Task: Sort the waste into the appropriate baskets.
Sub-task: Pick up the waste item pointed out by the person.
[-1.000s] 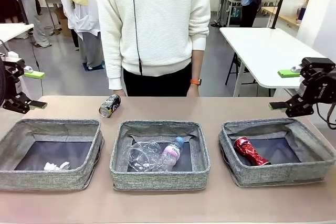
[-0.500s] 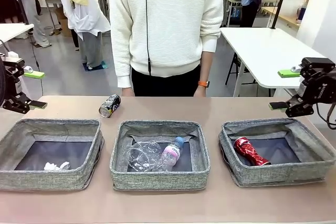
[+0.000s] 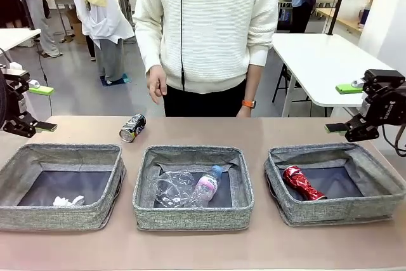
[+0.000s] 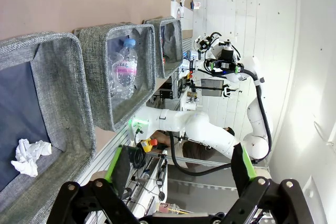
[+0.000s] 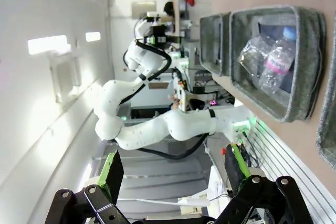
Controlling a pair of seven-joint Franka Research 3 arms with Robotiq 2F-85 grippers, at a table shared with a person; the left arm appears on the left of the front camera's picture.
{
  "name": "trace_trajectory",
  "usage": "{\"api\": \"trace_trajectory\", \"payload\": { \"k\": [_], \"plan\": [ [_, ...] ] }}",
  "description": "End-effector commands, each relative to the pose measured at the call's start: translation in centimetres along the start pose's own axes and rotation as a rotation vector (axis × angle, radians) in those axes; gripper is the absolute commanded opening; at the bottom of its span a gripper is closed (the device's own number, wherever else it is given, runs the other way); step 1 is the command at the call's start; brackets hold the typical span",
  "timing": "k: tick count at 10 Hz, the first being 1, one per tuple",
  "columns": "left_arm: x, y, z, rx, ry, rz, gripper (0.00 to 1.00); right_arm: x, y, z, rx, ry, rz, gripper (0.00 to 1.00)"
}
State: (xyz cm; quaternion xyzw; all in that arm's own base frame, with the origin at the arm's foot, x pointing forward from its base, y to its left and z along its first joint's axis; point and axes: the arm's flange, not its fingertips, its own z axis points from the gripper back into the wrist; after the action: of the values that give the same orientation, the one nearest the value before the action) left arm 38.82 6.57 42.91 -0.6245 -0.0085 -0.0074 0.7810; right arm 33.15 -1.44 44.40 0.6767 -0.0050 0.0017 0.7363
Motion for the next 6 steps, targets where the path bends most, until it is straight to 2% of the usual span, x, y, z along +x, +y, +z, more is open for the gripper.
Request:
{"api": "trace_trajectory", "payload": {
  "k": [1,6],
  "plan": [
    [0.0,-0.19,0.0,0.004,-0.003,-0.001,1.0,-0.09,0.2,-0.08,-0.011,-0.001,-0.022,1.0],
    [0.0,-0.19,0.0,0.004,-0.003,-0.001,1.0,-0.09,0.2,-0.08,-0.011,-0.001,-0.022,1.0]
  ]
}}
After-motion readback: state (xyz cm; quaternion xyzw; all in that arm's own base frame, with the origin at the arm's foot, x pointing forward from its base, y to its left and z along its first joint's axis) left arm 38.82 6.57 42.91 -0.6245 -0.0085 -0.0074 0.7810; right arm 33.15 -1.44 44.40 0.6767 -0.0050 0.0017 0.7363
